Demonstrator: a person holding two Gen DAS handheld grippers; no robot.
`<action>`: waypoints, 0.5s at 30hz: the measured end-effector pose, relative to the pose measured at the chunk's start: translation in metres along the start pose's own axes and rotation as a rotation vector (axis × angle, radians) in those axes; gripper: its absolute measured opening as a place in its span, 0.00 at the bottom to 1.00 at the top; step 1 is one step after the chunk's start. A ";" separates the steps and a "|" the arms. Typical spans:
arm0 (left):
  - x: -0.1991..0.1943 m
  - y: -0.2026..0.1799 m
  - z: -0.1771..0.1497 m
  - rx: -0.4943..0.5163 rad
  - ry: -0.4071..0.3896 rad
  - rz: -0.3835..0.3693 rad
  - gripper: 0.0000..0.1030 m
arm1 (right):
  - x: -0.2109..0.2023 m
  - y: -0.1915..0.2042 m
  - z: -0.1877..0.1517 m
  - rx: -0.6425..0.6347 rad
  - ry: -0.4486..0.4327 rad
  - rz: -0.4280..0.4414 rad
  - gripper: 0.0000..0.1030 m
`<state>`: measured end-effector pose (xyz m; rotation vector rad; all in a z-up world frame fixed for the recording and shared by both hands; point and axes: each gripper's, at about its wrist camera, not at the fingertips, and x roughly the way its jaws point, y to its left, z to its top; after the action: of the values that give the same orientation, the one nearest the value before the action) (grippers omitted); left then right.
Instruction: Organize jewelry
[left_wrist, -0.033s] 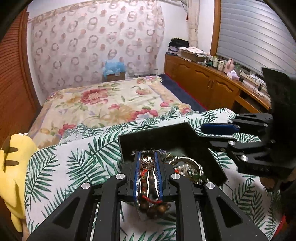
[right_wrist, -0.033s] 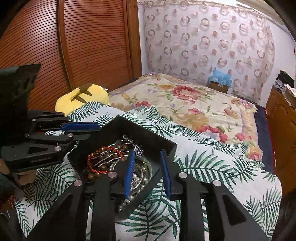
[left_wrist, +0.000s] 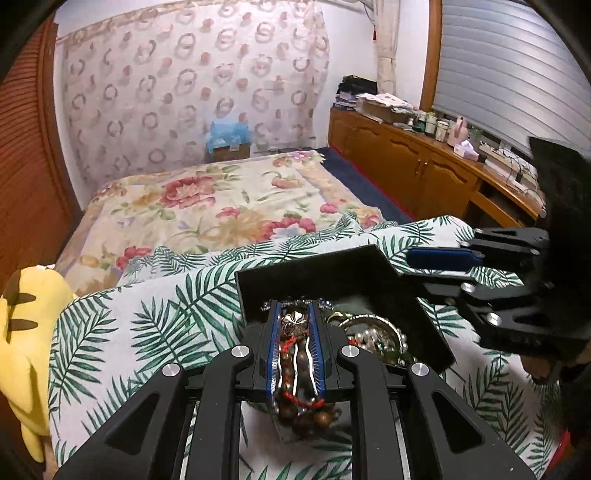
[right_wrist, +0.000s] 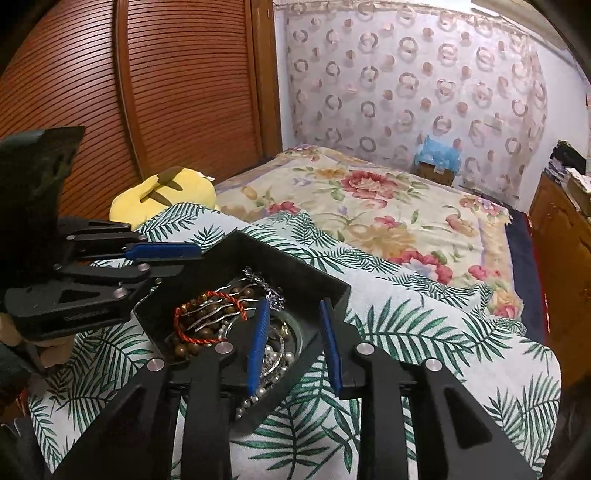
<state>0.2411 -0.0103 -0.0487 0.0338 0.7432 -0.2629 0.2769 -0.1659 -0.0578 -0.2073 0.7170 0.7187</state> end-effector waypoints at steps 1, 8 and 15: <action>0.001 0.000 0.002 -0.002 0.001 0.000 0.14 | -0.002 0.000 -0.001 0.002 -0.003 -0.003 0.29; 0.000 -0.004 0.004 -0.003 -0.005 0.014 0.26 | -0.024 0.000 -0.018 0.035 -0.020 -0.042 0.29; -0.025 -0.014 -0.008 -0.012 -0.038 0.060 0.72 | -0.049 -0.002 -0.034 0.101 -0.054 -0.084 0.39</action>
<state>0.2147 -0.0170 -0.0367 0.0394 0.7045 -0.2012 0.2340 -0.2074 -0.0505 -0.1247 0.6871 0.6044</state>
